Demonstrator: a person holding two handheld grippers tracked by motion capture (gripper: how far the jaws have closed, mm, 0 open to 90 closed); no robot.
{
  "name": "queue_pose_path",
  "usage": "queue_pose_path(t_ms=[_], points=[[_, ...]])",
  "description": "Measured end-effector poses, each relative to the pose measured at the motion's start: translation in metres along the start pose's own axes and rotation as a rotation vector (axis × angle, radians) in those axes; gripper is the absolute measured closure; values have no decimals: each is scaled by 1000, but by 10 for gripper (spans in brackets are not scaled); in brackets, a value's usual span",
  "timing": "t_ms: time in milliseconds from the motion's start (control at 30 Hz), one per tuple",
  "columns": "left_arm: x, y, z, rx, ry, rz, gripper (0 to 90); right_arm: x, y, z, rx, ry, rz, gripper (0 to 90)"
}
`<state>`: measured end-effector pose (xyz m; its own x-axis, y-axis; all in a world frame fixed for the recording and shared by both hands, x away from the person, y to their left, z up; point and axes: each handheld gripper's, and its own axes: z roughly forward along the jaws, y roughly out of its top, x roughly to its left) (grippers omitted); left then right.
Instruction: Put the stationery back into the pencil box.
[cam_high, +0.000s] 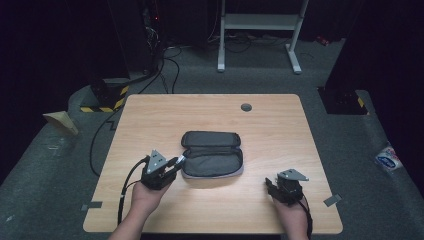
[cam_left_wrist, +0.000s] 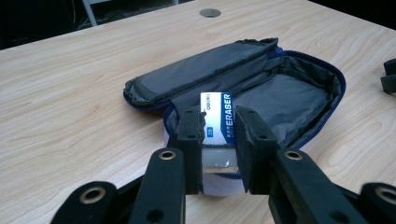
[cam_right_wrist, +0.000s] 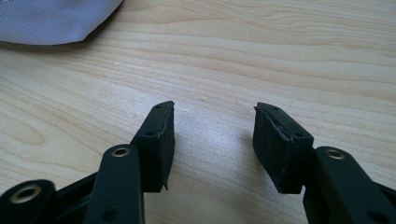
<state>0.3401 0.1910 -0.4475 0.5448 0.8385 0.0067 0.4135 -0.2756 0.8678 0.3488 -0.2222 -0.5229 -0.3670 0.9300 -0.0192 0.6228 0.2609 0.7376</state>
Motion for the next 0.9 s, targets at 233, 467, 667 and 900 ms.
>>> queue_pose_path(t_ms=[233,467,667,900], points=[[-2,6,14,17,-6,-3,728,0,0,0,1,0,2,481],[2,7,33,51,-4,-39,728,0,0,0,0,0,0,481],[4,7,51,99,-1,-41,728,1,0,0,-1,-3,-4,486],[1,10,63,134,8,-26,728,1,0,0,0,-5,0,491]])
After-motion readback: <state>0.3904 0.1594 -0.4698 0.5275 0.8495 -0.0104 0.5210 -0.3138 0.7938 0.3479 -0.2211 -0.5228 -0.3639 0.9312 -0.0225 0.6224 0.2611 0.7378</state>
